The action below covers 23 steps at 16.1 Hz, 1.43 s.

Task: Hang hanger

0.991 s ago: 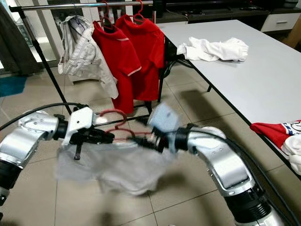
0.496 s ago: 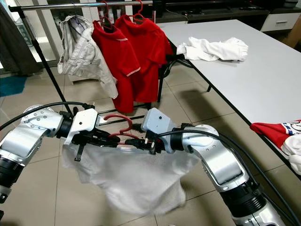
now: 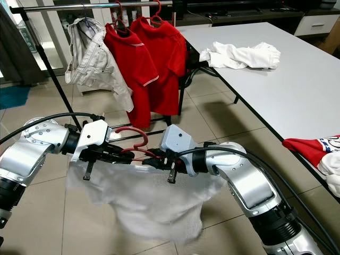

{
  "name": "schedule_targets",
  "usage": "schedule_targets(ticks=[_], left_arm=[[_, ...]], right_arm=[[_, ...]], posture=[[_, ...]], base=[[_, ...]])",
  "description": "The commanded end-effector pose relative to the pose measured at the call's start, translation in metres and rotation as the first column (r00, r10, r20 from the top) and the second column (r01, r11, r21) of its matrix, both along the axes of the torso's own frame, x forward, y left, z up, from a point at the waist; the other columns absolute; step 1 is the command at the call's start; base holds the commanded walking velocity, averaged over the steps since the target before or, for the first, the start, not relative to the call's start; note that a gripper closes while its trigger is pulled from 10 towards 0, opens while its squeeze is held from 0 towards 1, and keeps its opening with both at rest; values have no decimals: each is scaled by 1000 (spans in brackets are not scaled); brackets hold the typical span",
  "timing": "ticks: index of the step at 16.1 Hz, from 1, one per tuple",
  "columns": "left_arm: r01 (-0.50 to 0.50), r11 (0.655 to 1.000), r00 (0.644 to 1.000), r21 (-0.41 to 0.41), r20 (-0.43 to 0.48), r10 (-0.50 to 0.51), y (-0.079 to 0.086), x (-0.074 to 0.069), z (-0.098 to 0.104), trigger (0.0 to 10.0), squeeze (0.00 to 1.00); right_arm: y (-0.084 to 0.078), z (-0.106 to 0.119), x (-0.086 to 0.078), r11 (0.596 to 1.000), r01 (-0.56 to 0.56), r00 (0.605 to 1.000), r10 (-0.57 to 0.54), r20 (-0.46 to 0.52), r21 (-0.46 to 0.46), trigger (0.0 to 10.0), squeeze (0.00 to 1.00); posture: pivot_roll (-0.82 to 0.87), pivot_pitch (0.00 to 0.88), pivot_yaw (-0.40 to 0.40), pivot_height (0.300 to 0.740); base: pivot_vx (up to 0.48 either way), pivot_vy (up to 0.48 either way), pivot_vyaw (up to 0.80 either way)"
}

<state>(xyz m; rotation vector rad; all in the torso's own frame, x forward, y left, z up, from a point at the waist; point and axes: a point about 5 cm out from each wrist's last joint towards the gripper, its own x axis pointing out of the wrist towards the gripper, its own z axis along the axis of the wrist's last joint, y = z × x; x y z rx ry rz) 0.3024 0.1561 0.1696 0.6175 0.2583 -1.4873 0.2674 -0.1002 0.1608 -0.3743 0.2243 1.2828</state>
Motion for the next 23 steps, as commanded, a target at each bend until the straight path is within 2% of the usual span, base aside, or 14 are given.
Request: schedule_targets(ticks=[1, 6, 7, 8, 9, 10, 17, 18, 20, 21, 22, 23], left_arm=[[-3, 999, 999, -39, 43, 5, -1, 5, 14, 0, 0], [-32, 997, 998, -68, 55, 36, 2, 7, 18, 0, 0], [-47, 995, 997, -90, 50, 51, 2, 8, 20, 10000, 0], [-55, 993, 997, -106, 47, 60, 2, 9, 21, 10000, 0], [-62, 987, 997, -145, 41, 68, 1, 9, 26, 10000, 145], [-57, 984, 997, -170, 32, 63, 2, 8, 28, 10000, 1000], [-39, 972, 999, -231, 4, 41, 9, -2, 37, 10000, 1000], [-56, 961, 998, -272, 21, 65, 8, 0, 40, 10000, 1000], [-112, 929, 989, -353, 52, 139, 8, 3, 45, 10000, 1000], [-182, 898, 977, -400, 29, 210, 12, 3, 45, 10000, 1000], [-250, 883, 960, -397, 16, 279, 18, 2, 41, 10000, 1000], [-343, 856, 927, -385, 10, 376, 25, 3, 36, 10000, 1000]], right_arm=[[1, 1, -2, 1000, -24, 1000, 24, -16, 14, 0, 0], [2, -1, -4, 1000, -16, 1000, 15, -25, -2, 0, 0], [2, 1, -5, 1000, -20, 999, 20, -38, 11, 0, 0], [2, 1, -5, 1000, -20, 999, 21, -45, 16, 0, 0], [0, 0, -5, 1000, -23, 998, 23, -50, 12, 0, 0], [-1, 0, -5, 1000, -21, 998, 22, -55, 10, 0, 0], [-17, -6, -5, 998, 60, 995, -61, -82, -8, 0, 0], [-18, -8, -5, 998, 68, 994, -68, -85, -11, 0, 0], [-20, -16, -9, 996, 93, 992, -94, -86, -18, 0, 0], [-20, -21, -10, 988, 156, 984, -155, -84, 4, 0, 0], [-22, -27, -11, 977, 213, 972, -211, -99, 7, 0, 0], [-25, -33, -13, 962, 272, 957, -270, -104, 4, 0, 0]], posture=[[-126, 0, 49, 740], [-141, 0, 43, 740], [-141, 0, 42, 740], [-141, 0, 42, 740], [-135, 0, 38, 740], [-130, 0, 37, 740], [-112, 0, 9, 740], [-111, 0, 9, 740], [-101, 0, 16, 740], [-100, 0, 18, 740], [-100, 0, 22, 740], [-100, 0, 27, 740]], base=[[0, 0, 0], [0, 0, 0], [0, 0, 0], [0, 0, 0], [0, 0, 0], [0, 0, 0], [0, 0, 0], [0, 0, 0], [0, 0, 0], [0, 0, 0], [0, 0, 0], [0, 0, 0]])
